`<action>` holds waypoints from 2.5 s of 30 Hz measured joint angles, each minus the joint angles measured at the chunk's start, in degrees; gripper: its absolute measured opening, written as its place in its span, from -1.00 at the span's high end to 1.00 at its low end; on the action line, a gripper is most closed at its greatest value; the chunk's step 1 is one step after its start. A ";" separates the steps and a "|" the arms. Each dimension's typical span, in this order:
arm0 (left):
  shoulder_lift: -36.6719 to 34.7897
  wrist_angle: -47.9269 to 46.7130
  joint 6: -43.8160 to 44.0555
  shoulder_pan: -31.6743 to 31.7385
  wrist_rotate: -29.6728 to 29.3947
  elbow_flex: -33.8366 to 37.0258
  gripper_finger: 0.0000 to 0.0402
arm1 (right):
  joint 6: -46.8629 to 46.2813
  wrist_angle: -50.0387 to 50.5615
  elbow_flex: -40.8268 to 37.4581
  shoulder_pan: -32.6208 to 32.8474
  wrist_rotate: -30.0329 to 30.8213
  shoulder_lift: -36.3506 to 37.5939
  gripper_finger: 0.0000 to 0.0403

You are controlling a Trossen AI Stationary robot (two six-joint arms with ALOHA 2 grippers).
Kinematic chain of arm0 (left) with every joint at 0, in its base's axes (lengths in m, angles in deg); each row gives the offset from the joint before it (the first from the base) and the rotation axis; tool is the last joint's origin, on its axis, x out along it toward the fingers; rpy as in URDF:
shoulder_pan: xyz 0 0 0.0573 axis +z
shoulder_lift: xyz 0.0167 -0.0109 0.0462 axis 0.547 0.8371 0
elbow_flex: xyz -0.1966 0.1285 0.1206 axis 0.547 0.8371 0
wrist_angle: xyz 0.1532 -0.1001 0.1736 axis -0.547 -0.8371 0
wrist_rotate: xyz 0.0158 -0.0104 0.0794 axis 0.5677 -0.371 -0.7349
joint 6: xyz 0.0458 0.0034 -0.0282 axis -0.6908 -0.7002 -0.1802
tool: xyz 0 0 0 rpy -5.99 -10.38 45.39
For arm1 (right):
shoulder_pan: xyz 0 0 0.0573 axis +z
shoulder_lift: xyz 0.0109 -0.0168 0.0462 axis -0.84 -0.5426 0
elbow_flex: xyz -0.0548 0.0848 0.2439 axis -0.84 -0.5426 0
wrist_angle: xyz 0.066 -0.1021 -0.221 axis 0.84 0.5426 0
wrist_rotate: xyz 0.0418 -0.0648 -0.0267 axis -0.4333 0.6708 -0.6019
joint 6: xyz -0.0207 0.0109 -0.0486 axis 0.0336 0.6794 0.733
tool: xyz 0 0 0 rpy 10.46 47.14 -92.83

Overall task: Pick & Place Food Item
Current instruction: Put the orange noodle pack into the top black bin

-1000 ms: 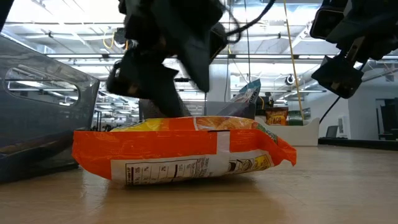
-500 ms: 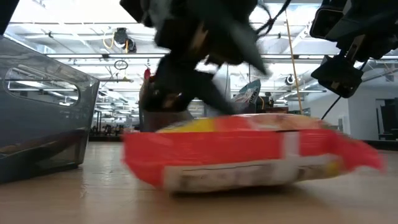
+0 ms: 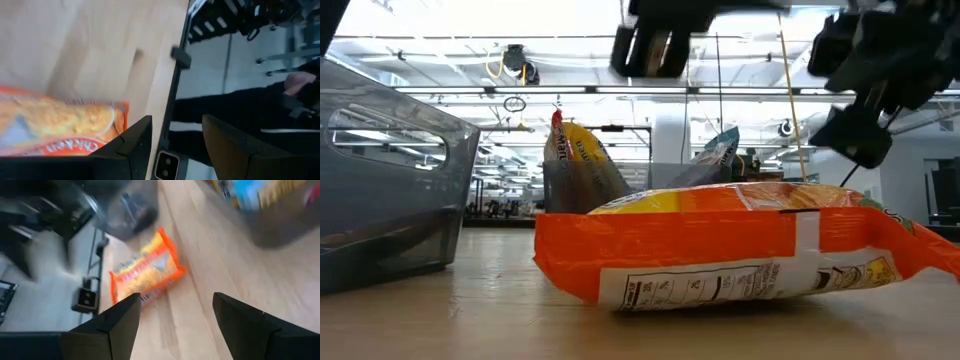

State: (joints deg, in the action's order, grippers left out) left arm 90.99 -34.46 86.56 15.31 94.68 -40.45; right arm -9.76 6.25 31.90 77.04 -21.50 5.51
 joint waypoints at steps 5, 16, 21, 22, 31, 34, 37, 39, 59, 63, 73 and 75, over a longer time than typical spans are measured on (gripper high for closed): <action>-0.59 -10.56 -7.02 0.51 -5.83 -10.76 0.10 | -3.38 -3.95 -0.02 -2.45 -7.19 -7.47 -0.20; -6.28 -19.47 -12.50 1.43 -16.13 -21.46 0.10 | -11.43 -25.88 0.64 -2.84 -10.92 -25.23 -0.20; -11.97 -20.63 -13.92 0.80 -23.88 -21.38 0.10 | -12.44 -26.61 4.58 -2.85 -11.19 -31.02 -0.20; -13.00 -20.73 -14.39 0.77 -25.21 -21.38 0.10 | -12.29 -26.63 5.42 -2.84 -11.24 -31.81 -0.20; -17.47 -24.19 -14.77 -0.77 -32.55 -21.36 0.10 | -12.63 -24.05 10.93 -3.47 -12.06 -37.29 -0.20; -17.47 -26.10 -14.77 -1.62 -33.41 -21.30 0.10 | -13.70 -24.12 11.87 -3.84 -10.80 -38.76 -0.20; -17.14 -26.63 -14.71 -1.84 -33.64 -21.29 0.10 | -13.94 -23.92 12.50 -4.17 -10.67 -39.40 -0.20; -17.08 -27.33 -14.63 -2.16 -33.65 -21.29 0.10 | -14.13 -24.13 13.15 -4.19 -10.57 -40.02 -0.20; -17.05 -29.76 -15.89 -2.15 -33.67 -21.29 0.10 | -13.51 -22.22 16.72 -3.69 -14.07 -42.77 0.93; -17.05 -29.76 -15.91 -2.13 -33.67 -21.29 0.10 | -15.23 -22.02 16.52 -2.54 -14.65 -41.65 0.97; -17.05 -31.75 -15.96 -2.11 -32.76 -21.29 0.10 | -8.76 -14.20 16.48 0.00 -10.06 -24.16 1.00; -17.05 -33.82 -16.35 -2.09 -32.07 -21.29 0.10 | -7.01 -11.10 16.50 -0.46 -8.53 -19.95 1.00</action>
State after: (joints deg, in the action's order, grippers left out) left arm 73.94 -68.28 70.21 13.22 62.61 -61.75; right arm -16.77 -4.84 48.40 76.57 -30.03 -14.45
